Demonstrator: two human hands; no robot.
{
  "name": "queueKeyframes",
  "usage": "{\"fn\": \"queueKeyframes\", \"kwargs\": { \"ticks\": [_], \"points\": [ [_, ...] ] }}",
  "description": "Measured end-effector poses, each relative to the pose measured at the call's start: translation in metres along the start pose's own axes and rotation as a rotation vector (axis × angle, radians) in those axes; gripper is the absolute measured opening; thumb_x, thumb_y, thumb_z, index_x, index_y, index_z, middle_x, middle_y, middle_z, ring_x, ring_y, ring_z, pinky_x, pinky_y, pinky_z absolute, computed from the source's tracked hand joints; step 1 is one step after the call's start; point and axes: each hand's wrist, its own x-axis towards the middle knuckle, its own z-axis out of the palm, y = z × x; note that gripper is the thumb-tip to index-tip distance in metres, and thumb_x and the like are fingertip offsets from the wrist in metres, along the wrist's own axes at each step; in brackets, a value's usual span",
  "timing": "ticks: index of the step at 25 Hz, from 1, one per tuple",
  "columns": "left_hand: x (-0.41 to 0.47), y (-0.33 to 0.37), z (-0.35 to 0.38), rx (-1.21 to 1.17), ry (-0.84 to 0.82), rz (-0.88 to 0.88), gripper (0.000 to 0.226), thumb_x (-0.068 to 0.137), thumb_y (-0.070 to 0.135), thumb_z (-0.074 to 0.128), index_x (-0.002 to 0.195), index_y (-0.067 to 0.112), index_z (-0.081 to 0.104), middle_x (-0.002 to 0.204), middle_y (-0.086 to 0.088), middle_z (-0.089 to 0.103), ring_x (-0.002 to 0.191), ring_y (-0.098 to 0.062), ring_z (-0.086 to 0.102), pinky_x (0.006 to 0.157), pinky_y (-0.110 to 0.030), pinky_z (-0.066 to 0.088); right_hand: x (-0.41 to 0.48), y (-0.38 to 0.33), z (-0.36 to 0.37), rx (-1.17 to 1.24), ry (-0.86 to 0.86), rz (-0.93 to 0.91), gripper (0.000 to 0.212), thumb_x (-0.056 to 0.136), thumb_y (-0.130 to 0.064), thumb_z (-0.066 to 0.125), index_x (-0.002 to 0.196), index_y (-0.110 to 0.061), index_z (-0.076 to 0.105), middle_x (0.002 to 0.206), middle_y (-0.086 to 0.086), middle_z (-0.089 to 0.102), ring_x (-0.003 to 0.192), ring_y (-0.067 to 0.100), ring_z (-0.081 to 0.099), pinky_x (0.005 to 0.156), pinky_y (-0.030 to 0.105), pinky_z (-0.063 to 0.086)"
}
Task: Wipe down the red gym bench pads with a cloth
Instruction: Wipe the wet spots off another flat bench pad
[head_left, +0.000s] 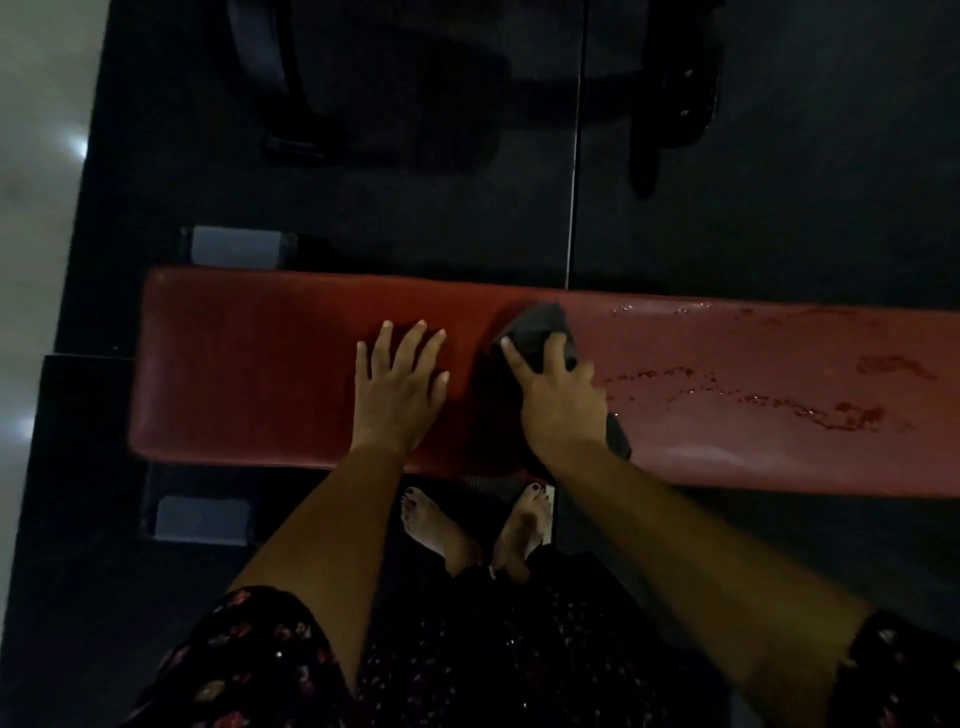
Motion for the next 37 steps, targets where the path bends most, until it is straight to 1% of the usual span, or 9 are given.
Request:
{"fn": "queueKeyframes", "kwargs": {
  "ticks": [5, 10, 14, 17, 23, 31, 33, 35, 37],
  "points": [
    [0.007, 0.017, 0.005, -0.056, 0.123, 0.151, 0.053, 0.094, 0.038, 0.04, 0.144, 0.021, 0.044, 0.149, -0.008, 0.044, 0.138, -0.035, 0.037, 0.111, -0.061, 0.025, -0.091, 0.007, 0.048, -0.009, -0.037, -0.073, 0.089, 0.061, -0.03, 0.083, 0.142, -0.039, 0.045, 0.136, 0.021, 0.039, 0.076, 0.038, 0.057, 0.049, 0.036, 0.048],
    [0.019, 0.046, 0.007, -0.124, 0.087, 0.207, 0.051, 0.096, 0.037, 0.033, 0.141, 0.018, 0.047, 0.15, -0.008, 0.041, 0.142, -0.03, 0.032, 0.116, -0.05, 0.026, -0.134, 0.021, 0.061, 0.041, -0.11, -0.179, 0.062, 0.069, -0.04, 0.062, 0.131, -0.043, 0.056, 0.136, 0.016, 0.039, 0.08, 0.039, 0.06, 0.051, 0.039, 0.05],
    [0.018, 0.05, 0.017, -0.119, 0.08, 0.194, 0.052, 0.097, 0.036, 0.032, 0.145, 0.019, 0.043, 0.152, -0.008, 0.039, 0.144, -0.03, 0.028, 0.116, -0.052, 0.022, -0.079, 0.041, 0.034, 0.059, -0.025, -0.053, 0.086, 0.071, -0.038, 0.077, 0.145, -0.046, 0.034, 0.147, 0.017, 0.035, 0.091, 0.04, 0.055, 0.059, 0.041, 0.051],
    [0.02, 0.048, 0.019, -0.087, 0.082, 0.201, 0.054, 0.095, 0.036, 0.034, 0.145, 0.018, 0.043, 0.152, -0.01, 0.04, 0.142, -0.032, 0.032, 0.113, -0.053, 0.026, -0.006, 0.049, 0.004, -0.024, -0.017, -0.072, 0.067, 0.099, -0.026, 0.045, 0.15, -0.049, 0.008, 0.156, 0.013, 0.01, 0.115, 0.04, 0.04, 0.079, 0.045, 0.047],
    [0.014, 0.045, 0.024, 0.032, 0.113, 0.265, 0.055, 0.096, 0.041, 0.032, 0.147, 0.021, 0.033, 0.153, -0.008, 0.037, 0.141, -0.032, 0.028, 0.114, -0.05, 0.018, 0.092, 0.064, -0.037, 0.211, -0.146, 0.213, 0.066, 0.097, -0.022, 0.049, 0.149, -0.049, 0.019, 0.147, 0.008, 0.021, 0.116, 0.035, 0.04, 0.085, 0.043, 0.048],
    [0.023, 0.061, 0.012, 0.0, 0.119, 0.34, 0.053, 0.096, 0.04, 0.038, 0.147, 0.026, 0.036, 0.152, -0.007, 0.039, 0.14, -0.032, 0.034, 0.112, -0.057, 0.027, -0.054, 0.041, 0.027, 0.309, -0.184, 0.214, 0.084, 0.095, -0.025, 0.052, 0.146, -0.054, -0.009, 0.157, 0.015, -0.003, 0.119, 0.039, 0.039, 0.084, 0.047, 0.053],
    [0.025, 0.07, 0.011, 0.02, 0.092, 0.356, 0.055, 0.097, 0.041, 0.036, 0.15, 0.029, 0.03, 0.155, -0.004, 0.033, 0.143, -0.03, 0.028, 0.115, -0.056, 0.022, -0.102, 0.042, 0.052, 0.256, -0.169, 0.173, 0.097, 0.086, -0.034, 0.065, 0.145, -0.054, -0.009, 0.157, 0.021, 0.013, 0.112, 0.042, 0.046, 0.074, 0.048, 0.055],
    [0.026, 0.077, 0.013, 0.062, 0.059, 0.391, 0.056, 0.098, 0.042, 0.031, 0.152, 0.03, 0.026, 0.158, -0.002, 0.029, 0.145, -0.027, 0.025, 0.117, -0.054, 0.02, -0.132, 0.054, 0.067, 0.226, -0.167, 0.109, 0.111, 0.064, -0.042, 0.081, 0.149, -0.049, 0.01, 0.145, 0.023, 0.039, 0.091, 0.043, 0.058, 0.056, 0.046, 0.054],
    [0.026, 0.082, 0.017, 0.077, 0.017, 0.393, 0.057, 0.098, 0.041, 0.027, 0.153, 0.028, 0.023, 0.159, -0.001, 0.027, 0.146, -0.024, 0.023, 0.118, -0.051, 0.018, -0.135, 0.075, 0.078, 0.158, -0.116, 0.041, 0.111, 0.054, -0.041, 0.086, 0.147, -0.046, 0.024, 0.14, 0.02, 0.043, 0.083, 0.042, 0.059, 0.053, 0.044, 0.052]
  ]
}}
